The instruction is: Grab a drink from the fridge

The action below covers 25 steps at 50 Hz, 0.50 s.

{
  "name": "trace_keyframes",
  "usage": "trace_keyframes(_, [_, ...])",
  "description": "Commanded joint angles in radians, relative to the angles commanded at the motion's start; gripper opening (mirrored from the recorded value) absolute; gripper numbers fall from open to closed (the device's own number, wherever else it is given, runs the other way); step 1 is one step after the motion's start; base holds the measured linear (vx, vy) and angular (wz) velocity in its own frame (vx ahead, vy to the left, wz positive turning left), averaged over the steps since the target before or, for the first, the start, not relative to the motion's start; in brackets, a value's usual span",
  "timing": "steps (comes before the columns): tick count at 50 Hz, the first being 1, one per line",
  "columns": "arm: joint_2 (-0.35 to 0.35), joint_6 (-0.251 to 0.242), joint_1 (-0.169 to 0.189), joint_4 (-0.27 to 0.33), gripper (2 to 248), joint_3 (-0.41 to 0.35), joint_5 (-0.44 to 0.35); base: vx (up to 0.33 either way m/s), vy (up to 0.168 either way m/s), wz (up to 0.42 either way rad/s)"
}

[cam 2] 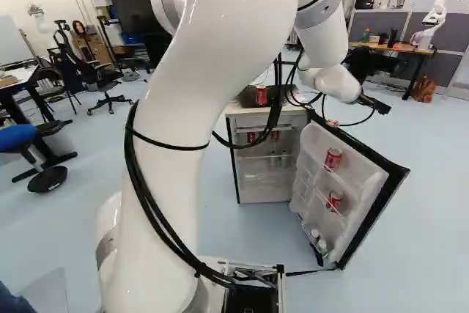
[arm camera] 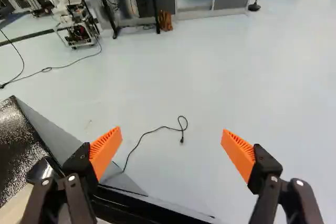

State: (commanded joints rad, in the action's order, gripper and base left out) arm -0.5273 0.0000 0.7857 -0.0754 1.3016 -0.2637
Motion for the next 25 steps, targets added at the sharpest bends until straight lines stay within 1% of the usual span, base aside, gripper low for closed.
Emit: trace_keyframes(25, [-0.053,0.0,0.02,0.034,247,0.129,0.264,0.0,0.0,0.0])
